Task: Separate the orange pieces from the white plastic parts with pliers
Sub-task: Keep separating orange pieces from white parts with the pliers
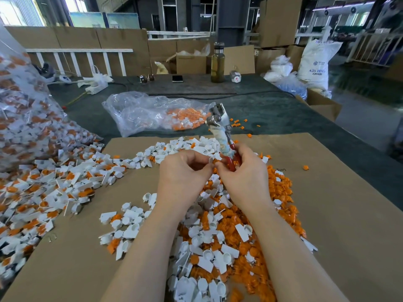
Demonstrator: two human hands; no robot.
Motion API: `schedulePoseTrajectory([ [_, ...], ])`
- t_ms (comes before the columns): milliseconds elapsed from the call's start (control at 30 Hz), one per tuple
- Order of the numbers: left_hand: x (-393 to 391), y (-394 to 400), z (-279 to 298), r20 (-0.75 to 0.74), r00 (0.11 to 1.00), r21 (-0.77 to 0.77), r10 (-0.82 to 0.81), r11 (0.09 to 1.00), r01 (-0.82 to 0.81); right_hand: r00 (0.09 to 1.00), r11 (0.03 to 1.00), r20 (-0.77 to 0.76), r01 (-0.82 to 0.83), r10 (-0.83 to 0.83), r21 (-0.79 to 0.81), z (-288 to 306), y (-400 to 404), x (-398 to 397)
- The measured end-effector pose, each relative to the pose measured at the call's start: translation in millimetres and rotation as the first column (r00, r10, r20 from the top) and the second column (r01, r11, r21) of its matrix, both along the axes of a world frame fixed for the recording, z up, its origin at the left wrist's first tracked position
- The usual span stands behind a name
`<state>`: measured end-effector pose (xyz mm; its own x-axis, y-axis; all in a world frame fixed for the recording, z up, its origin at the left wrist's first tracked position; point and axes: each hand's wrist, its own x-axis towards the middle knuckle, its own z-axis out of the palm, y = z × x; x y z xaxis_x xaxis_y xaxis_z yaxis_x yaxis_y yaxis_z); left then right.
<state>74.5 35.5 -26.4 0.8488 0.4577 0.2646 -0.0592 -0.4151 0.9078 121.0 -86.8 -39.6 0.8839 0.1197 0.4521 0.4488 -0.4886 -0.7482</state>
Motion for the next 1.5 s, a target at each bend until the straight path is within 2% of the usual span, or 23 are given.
schedulePoseTrajectory([
  [200,0,-1,-1,0.015,1.000,0.006,-0.026,1.000,0.026,1.000,1.000,-0.014,0.002,-0.002,0.004,0,-1,1],
  [600,2,2,-5,0.014,0.999,-0.085,0.035,0.996,-0.034,0.995,0.995,-0.065,-0.069,0.073,0.067,3,0,-1],
  [967,6,1,-5,-0.014,0.996,-0.067,0.084,0.994,-0.085,0.995,0.996,-0.066,-0.067,0.071,0.051,4,0,-2],
  [1100,5,1,-6,-0.017,0.997,-0.072,0.079,0.994,-0.080,0.992,0.992,-0.081,-0.093,0.100,0.089,5,-1,-2],
  [1300,2,7,-3,0.072,0.997,-0.315,0.042,0.949,-0.017,0.940,0.955,-0.219,-0.218,0.261,0.200,7,-10,1],
  [1500,1,15,-3,0.192,0.981,-0.458,0.019,0.886,0.072,0.864,0.928,-0.340,-0.343,0.372,0.145,10,-17,0],
])
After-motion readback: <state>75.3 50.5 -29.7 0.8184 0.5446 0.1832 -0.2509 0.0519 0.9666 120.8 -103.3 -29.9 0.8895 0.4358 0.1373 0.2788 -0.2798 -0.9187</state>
